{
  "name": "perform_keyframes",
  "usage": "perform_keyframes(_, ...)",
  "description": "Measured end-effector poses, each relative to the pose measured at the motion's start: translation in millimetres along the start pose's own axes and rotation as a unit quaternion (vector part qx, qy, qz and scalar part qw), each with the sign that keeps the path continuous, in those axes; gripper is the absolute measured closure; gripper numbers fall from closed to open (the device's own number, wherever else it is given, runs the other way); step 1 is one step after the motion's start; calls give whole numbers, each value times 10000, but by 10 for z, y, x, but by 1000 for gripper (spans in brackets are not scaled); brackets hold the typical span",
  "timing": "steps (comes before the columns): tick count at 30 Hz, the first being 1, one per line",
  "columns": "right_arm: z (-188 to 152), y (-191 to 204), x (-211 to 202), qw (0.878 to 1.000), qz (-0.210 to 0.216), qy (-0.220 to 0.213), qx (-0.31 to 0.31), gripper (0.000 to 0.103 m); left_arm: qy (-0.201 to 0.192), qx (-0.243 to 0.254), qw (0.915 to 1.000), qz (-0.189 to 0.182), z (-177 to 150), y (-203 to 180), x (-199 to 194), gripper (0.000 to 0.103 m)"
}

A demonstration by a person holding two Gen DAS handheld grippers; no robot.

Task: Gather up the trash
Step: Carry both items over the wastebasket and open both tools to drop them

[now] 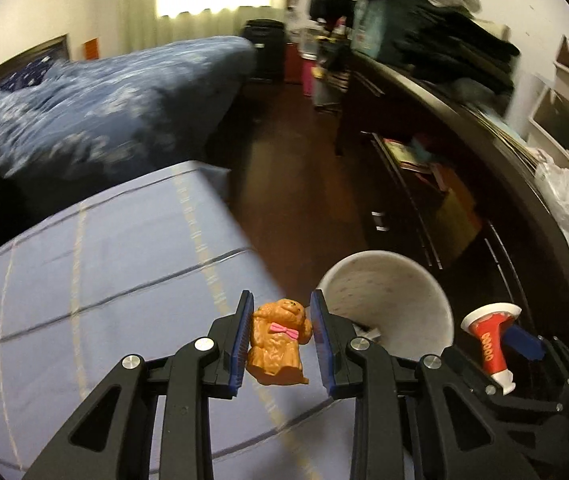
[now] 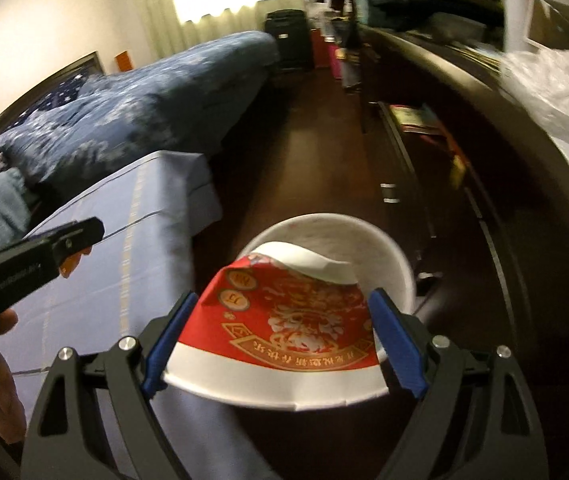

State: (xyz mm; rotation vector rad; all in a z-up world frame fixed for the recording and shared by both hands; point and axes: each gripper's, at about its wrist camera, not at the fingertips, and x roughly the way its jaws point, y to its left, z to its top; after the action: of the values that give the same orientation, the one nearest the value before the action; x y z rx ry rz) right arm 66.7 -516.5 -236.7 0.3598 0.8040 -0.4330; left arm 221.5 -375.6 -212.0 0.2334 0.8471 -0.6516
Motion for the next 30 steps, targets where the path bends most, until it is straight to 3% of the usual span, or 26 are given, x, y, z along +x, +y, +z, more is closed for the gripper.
perform_keyframes(7,93,-410,265,9997,-99,63,220,16,131,354,9984,-418,267,-516,414,74)
perform_keyframes(14,102,-565,592,9992,-183,214,284,16,270,331,9975,-562,368,-695,681,72)
perform_keyframes(24,143,-543,778,9997,-240,50,76,11,140,262,9979,-574,535,-725,718,35)
perform_keyframes(30,123,-547,756,9997,-212,42,135,11,-11,96,9988,-480,556,-597,605,27)
